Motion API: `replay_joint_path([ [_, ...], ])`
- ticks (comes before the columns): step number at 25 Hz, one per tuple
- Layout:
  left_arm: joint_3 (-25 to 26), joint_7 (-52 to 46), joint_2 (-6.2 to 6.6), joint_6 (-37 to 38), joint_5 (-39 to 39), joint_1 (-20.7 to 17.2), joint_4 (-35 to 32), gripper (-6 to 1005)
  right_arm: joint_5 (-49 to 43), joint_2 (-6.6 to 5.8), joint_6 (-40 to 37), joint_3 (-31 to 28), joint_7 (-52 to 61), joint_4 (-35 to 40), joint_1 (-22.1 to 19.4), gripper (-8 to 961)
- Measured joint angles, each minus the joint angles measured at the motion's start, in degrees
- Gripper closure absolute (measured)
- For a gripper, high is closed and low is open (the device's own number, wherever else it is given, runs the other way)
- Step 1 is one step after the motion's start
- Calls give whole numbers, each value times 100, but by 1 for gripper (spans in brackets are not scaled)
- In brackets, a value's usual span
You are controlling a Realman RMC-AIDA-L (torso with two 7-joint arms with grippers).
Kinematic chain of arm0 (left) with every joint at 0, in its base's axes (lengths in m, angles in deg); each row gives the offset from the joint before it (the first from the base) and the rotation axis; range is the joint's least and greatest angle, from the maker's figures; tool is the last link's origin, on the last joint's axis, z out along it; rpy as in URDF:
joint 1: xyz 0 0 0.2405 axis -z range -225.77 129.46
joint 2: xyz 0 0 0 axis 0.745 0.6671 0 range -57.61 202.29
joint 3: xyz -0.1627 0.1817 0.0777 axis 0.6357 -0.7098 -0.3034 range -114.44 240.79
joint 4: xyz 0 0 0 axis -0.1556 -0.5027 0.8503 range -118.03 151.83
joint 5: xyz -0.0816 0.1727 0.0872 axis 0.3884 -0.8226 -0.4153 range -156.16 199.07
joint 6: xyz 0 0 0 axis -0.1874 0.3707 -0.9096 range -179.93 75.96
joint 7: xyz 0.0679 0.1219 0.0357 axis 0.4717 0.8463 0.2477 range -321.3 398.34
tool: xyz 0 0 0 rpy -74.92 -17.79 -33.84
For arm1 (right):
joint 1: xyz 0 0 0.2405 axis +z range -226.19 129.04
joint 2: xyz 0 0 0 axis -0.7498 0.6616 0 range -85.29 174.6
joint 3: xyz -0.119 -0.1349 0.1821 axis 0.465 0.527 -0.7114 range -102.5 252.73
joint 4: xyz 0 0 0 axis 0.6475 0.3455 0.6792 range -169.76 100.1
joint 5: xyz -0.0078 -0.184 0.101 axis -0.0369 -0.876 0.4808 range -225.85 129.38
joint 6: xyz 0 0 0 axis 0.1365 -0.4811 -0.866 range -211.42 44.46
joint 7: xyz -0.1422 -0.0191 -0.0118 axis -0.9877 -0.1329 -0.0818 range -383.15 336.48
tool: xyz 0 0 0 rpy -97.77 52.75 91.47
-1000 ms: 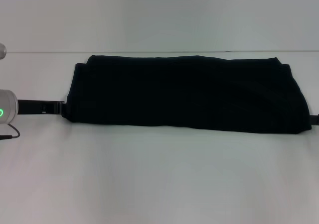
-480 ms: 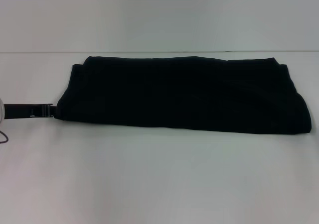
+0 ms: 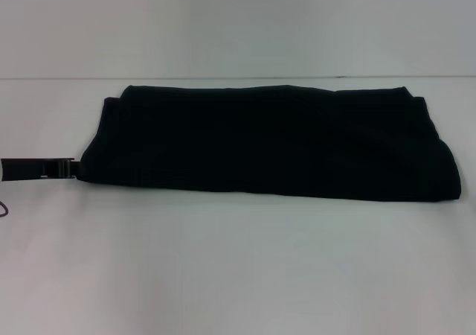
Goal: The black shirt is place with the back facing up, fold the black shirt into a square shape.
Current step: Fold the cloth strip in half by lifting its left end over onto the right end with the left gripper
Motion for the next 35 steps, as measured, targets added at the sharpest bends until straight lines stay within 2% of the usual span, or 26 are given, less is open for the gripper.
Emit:
replay_joint_path([
  [9, -70, 53, -21, -3, 0, 9, 31, 1000, 197, 16, 44, -74, -6, 0, 99, 901],
  [15, -70, 83, -23, -5, 13, 32, 38, 1001, 177, 31, 48, 8, 101, -5, 228, 685],
  [22, -77, 130, -28, -20, 42, 85, 61, 1000, 172, 4, 56, 111, 290, -4, 239, 596],
  [27, -127, 132, -32, -49, 44, 103, 79, 1000, 160, -13, 210, 426, 540, -32, 239, 547],
  [31, -131, 137, -31, -57, 45, 122, 79, 1001, 157, 36, 488, 716, 642, -75, 273, 508],
  [35, -131, 139, -21, -63, 45, 143, 84, 1001, 157, 129, 659, 888, 622, -80, 363, 517],
])
